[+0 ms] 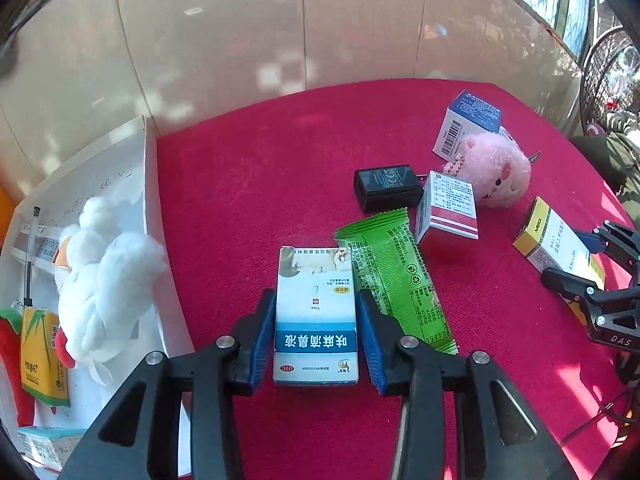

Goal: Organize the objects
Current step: 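Grasp the white medicine box with the left tool while the right tool grasps the Merck box, then carry both boxes over the tray and open both tools to drop them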

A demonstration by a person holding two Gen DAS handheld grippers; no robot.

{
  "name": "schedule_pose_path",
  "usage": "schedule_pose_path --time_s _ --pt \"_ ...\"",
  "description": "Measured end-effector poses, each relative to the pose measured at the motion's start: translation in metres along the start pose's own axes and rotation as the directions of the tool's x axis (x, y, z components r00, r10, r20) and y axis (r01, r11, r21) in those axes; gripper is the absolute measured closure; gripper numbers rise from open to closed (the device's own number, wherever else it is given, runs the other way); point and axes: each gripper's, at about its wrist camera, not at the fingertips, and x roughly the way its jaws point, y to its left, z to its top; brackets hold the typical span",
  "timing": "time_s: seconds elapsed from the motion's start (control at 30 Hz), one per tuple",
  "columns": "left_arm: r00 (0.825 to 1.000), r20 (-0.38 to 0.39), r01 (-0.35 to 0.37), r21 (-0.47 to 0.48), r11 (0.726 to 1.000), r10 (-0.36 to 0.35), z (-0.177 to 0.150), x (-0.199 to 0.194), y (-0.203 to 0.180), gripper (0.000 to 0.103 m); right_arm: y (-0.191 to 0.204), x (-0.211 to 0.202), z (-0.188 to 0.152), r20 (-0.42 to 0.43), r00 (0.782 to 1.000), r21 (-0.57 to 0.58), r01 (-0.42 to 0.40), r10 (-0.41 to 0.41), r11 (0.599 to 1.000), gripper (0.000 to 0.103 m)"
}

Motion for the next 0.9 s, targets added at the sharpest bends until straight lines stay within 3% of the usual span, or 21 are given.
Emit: schedule_pose_path --time_s 0.1,0.13,0.23,0.47,0.57,0.9 --pt "0.999 0.015 -0.044 0.042 0.998 0.044 -0.006 0.0 -0.007 0.063 -0.002 0.0 0.0 0.001 1.0 0.01 -0.001 0.001 1.0 0.046" --pt "0.999 0.022 -0.039 0.043 0.998 0.038 -0.008 -0.001 -0.007 0.067 -0.001 0.0 0.001 0.001 1.0 0.008 0.001 -0.001 1.0 0.046" --pt "0.999 0.045 -0.013 0.038 0.999 0.011 -0.013 -0.006 -0.01 0.067 -0.003 -0.003 0.001 0.009 1.0 0.02 0.007 -0.007 1.0 0.046" --pt "0.986 0.164 -0.049 0.039 0.998 0.042 -0.025 -0.05 -0.021 0.067 0.003 -0.039 -0.014 0.128 0.991 0.124 0.024 -0.04 0.992 0.047" --pt "0.977 0.209 -0.052 0.018 0.998 0.047 -0.024 -0.069 -0.019 0.067 0.021 -0.055 -0.014 0.167 0.985 0.11 0.024 -0.043 0.994 0.046" --pt "0.949 0.298 -0.093 -0.051 0.994 0.104 -0.037 -0.106 -0.002 0.067 0.079 -0.11 0.017 0.353 0.935 0.093 -0.02 -0.014 0.995 0.046"
